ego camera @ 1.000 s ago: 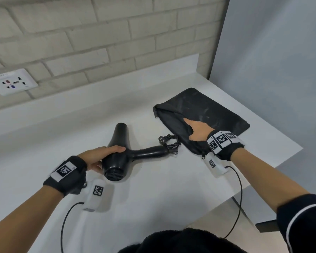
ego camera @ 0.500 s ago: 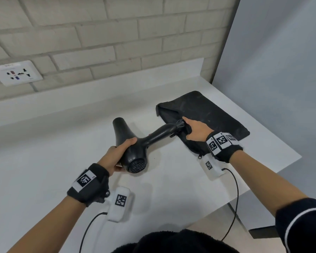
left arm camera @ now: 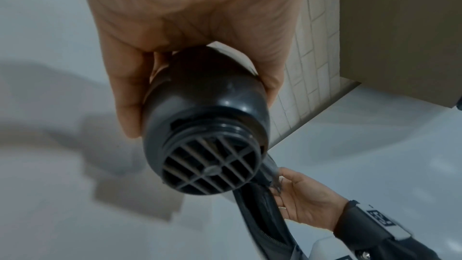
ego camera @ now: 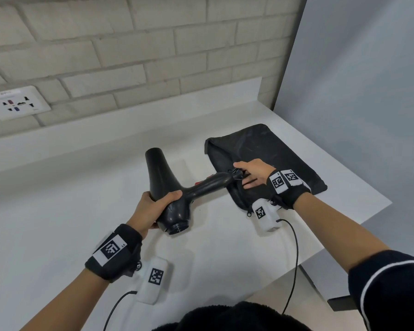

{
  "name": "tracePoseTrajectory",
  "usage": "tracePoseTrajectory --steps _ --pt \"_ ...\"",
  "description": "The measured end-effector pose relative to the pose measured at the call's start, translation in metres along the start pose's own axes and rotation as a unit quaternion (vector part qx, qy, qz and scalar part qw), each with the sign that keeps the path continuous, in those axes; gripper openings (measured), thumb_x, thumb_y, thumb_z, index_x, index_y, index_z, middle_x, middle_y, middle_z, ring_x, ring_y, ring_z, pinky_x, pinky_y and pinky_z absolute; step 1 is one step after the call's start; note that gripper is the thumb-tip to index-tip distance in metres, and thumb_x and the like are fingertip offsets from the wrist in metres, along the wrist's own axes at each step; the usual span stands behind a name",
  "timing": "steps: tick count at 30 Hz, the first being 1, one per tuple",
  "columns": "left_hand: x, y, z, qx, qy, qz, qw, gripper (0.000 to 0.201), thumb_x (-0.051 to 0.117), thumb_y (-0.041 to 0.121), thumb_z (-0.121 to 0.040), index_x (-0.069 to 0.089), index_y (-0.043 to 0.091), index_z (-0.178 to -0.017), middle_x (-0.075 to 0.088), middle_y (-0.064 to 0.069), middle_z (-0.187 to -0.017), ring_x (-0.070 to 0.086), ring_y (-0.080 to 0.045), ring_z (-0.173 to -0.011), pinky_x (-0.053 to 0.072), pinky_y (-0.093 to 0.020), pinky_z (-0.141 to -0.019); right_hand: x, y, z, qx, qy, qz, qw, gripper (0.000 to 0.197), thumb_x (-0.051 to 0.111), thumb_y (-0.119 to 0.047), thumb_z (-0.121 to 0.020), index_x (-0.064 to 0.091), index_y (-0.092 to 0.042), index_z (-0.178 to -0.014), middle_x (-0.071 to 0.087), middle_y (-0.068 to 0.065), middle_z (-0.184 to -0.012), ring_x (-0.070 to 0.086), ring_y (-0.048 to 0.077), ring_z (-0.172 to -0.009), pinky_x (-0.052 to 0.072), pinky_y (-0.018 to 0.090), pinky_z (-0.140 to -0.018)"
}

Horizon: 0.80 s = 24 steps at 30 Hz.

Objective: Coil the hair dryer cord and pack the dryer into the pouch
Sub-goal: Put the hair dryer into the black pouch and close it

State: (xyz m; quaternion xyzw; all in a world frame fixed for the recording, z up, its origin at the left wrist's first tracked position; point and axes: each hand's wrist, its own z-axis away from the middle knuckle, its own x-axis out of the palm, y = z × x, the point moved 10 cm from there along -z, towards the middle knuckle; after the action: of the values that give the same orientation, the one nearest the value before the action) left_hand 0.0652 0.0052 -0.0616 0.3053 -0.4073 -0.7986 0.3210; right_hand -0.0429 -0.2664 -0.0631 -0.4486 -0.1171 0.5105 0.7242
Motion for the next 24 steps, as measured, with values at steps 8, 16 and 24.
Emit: tracePoseTrajectory --steps 8,16,24 --pt "0.008 -0.002 -0.009 -0.012 0.019 -0.015 1.0 0.071 0.071 0.05 -0.07 0.047 0.007 -0.121 0.066 -0.013 -0.106 0.066 -0.02 -0.078 0.048 -0.023 -0.049 -0.001 -0.021 -0.011 -0.061 0.05 0.135 0.988 0.032 0.053 -0.02 -0.092 0.059 0.008 -0.105 0.061 0.01 -0.077 0.065 0.027 -0.077 0.058 0.035 -0.075" --pt "0.006 0.006 -0.018 -0.018 0.045 -0.037 0.998 0.1 0.066 0.071 -0.04 0.05 0.007 -0.116 0.067 -0.012 -0.1 0.068 -0.026 -0.081 0.05 -0.027 -0.051 -0.021 -0.042 -0.001 -0.151 0.167 0.325 0.918 0.024 0.06 -0.013 -0.088 0.068 -0.001 -0.106 0.068 0.017 -0.107 0.063 0.029 -0.095 0.049 0.035 -0.094" --pt "0.019 0.013 -0.023 -0.021 0.038 -0.029 0.999 0.083 0.068 0.061 -0.06 0.047 0.007 -0.119 0.065 -0.013 -0.104 0.065 -0.026 -0.083 0.053 -0.032 -0.059 0.009 -0.051 0.013 -0.189 0.055 0.364 0.911 0.063 0.043 0.001 -0.084 0.034 -0.019 -0.143 0.041 0.009 -0.146 0.058 0.026 -0.108 0.042 0.028 -0.097"
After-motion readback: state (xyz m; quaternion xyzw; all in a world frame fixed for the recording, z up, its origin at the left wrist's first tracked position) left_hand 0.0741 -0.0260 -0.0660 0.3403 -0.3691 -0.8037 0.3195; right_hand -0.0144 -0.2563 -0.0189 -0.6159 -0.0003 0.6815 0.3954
